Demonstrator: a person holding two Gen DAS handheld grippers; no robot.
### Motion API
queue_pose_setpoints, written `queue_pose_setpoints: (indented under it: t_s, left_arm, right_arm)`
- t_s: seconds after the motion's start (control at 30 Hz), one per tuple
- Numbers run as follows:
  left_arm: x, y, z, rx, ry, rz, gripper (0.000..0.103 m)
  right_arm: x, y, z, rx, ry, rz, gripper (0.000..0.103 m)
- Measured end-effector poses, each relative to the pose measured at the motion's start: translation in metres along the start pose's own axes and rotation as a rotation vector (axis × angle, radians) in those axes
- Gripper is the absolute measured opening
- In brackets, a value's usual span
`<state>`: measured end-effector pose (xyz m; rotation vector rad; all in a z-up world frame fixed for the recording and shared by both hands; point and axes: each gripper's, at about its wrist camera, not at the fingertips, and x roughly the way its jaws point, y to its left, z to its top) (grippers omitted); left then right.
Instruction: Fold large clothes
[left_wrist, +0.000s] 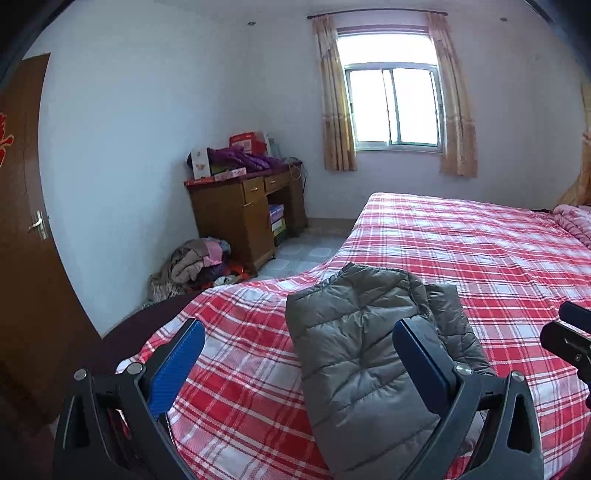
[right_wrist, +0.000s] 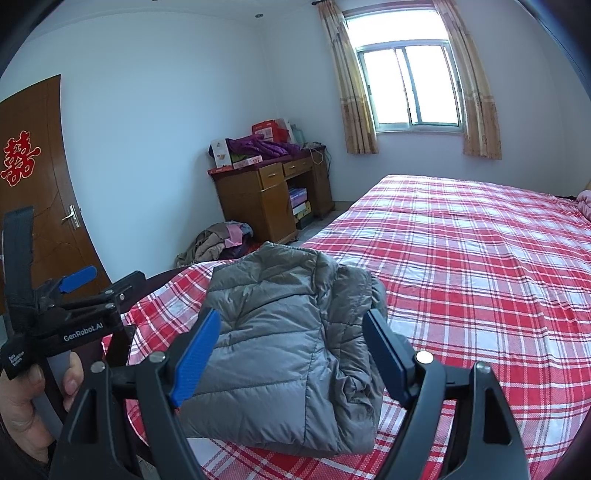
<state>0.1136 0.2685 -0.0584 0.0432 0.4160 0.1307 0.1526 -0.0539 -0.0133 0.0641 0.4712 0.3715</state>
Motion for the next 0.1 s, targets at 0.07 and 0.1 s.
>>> queue_pose_setpoints:
  t_s: [0.07,0.1]
  left_arm:
    - [-0.0008,-0.0020,0.0003,0.008,-0.010,-0.002,0.102]
    - [-0.0002,-0.0025,0.0010,0.010,-0.010,-0.006,0.102]
  right_arm:
    - [0.0002,-0.0001,-0.0007,0.000,0.002,0.000,0.082]
    - [0.0001,-0.0003,-0.0010,-0.001,0.002,0.000,0.082]
